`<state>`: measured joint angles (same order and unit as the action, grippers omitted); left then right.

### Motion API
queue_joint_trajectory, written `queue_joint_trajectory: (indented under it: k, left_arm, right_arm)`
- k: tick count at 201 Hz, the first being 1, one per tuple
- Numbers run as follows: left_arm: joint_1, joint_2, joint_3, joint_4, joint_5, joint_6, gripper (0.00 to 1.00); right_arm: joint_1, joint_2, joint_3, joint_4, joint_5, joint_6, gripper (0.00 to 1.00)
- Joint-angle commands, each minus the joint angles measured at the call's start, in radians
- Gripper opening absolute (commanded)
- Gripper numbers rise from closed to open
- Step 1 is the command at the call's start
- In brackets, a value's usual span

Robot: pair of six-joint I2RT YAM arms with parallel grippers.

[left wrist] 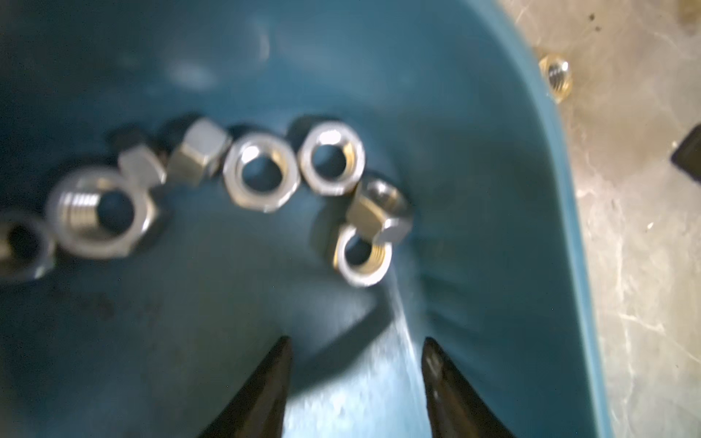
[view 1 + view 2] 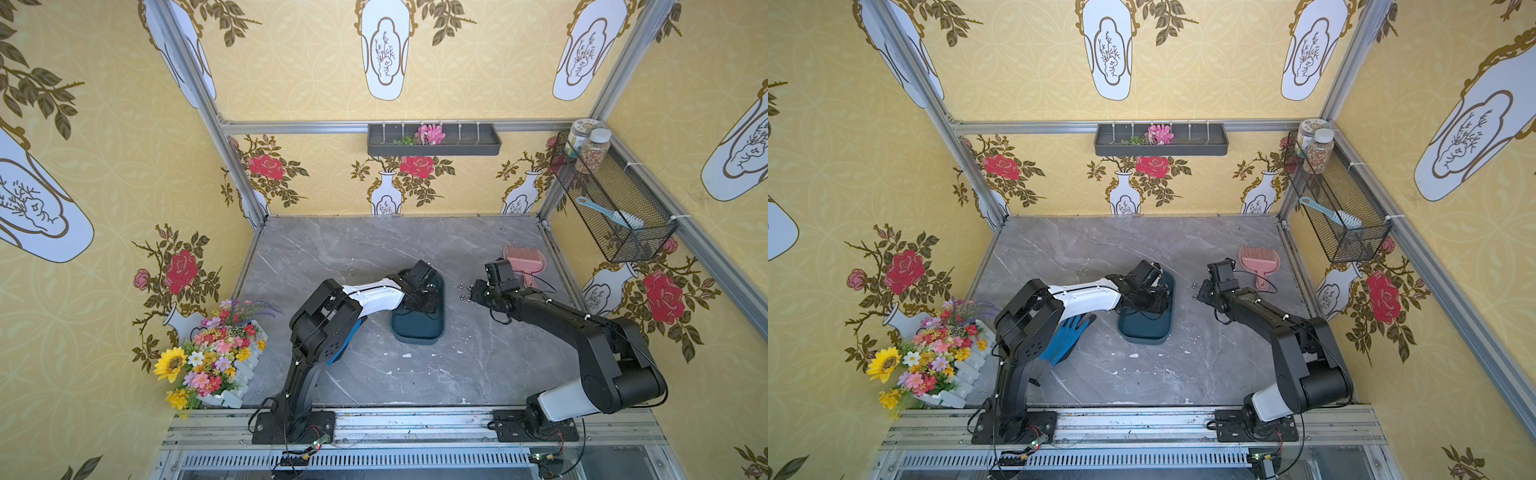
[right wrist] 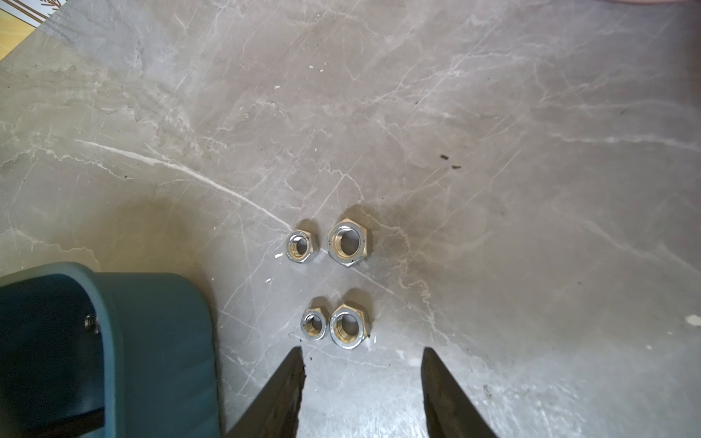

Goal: Take out the wing nut from the storage box
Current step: Pick up the nut from the storage box.

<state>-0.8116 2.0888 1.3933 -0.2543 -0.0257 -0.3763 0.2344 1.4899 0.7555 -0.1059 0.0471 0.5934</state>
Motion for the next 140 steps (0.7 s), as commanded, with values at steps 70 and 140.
queue_joint_trajectory:
  k: [70, 140]
  left_arm:
    - [-0.02, 0.102, 0.079, -0.132, -0.146, 0.019, 0.5]
    - [-0.02, 0.107, 0.087, -0.154, -0.152, 0.008, 0.35]
  right_arm:
    - [-0.008, 0.001, -0.01, 0.038, -0.007, 0.002, 0.51]
    - [-0.013, -0.007, -0.02, 0.044, -0.001, 0.005, 0.51]
